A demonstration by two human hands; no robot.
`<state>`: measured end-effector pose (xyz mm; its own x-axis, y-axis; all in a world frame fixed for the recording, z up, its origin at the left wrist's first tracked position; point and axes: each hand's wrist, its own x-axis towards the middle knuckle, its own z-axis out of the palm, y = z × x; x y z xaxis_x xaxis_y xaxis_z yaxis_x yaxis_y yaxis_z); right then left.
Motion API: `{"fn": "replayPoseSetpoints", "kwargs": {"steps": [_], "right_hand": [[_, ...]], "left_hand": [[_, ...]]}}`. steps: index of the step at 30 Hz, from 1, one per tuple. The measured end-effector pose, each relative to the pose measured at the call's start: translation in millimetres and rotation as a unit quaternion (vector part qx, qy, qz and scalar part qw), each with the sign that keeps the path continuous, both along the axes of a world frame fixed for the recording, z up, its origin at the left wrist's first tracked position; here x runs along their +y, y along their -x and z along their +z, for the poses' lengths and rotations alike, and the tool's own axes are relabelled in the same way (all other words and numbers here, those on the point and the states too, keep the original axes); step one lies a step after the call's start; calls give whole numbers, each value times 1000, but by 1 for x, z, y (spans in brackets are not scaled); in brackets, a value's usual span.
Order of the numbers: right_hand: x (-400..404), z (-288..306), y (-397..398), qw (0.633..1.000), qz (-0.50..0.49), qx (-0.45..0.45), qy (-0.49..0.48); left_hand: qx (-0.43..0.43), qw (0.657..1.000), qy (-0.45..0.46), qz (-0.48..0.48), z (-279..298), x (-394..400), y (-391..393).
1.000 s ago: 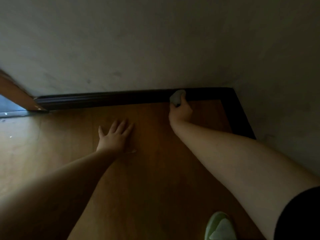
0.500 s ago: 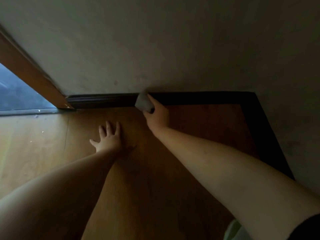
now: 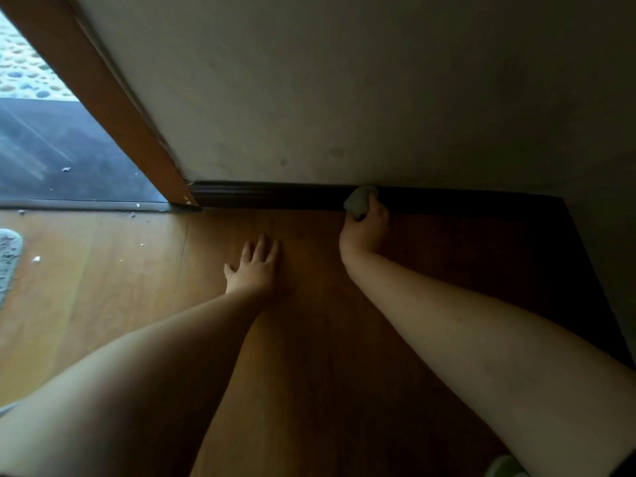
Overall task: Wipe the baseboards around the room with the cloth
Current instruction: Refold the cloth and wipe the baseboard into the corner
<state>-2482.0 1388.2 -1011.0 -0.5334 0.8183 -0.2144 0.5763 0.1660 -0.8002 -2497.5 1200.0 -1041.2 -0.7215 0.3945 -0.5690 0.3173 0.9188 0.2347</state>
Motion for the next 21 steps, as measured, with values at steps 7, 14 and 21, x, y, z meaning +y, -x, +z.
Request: {"fn": "replayPoseSetpoints", "kwargs": {"steps": [7,14,21], "right_hand": [[-101,-1,37,995,98,28,-15],[-165,-11,63,993,85,76,3],[-227,-16,88,967,186,173,10]], "left_hand": [[43,996,37,70,-4,-64,-6],[61,989,52,127,2,-108,1],[85,985,114,99,-2,-148,-13]]}}
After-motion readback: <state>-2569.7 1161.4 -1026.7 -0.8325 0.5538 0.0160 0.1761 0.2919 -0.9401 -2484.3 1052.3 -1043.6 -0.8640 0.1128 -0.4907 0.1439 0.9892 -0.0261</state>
